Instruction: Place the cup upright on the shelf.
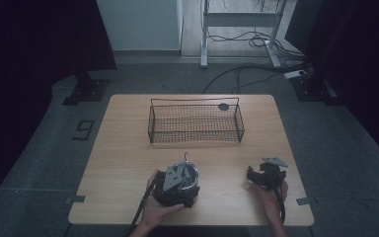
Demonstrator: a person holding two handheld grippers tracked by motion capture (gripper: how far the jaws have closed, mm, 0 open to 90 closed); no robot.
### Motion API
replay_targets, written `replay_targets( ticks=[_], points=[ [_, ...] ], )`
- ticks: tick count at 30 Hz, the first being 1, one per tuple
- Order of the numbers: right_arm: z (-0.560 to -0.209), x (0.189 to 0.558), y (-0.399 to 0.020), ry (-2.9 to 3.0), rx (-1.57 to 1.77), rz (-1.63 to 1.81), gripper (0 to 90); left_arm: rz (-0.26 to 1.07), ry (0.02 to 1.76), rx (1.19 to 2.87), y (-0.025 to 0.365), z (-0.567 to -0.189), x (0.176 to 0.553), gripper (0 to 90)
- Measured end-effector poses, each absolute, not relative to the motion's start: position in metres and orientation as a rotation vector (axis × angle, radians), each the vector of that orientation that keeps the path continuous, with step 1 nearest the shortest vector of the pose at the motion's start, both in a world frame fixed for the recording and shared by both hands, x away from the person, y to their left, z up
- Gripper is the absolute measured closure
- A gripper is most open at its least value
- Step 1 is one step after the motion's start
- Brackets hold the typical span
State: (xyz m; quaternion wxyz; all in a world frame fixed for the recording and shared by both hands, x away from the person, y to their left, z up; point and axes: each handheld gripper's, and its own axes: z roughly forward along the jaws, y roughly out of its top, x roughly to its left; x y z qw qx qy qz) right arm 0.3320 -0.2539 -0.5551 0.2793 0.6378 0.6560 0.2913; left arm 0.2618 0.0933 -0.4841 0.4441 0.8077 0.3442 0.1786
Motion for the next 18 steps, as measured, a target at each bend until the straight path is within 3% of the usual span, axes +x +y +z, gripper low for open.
replay_targets(
  ticks=[18],
  points=[
    [-0.555, 0.332, -0.254, 1.759, 1.711, 0.783, 13.1, 0.514, 0.841, 1.909, 0.120, -0.455, 0.252, 3.9]
  ],
)
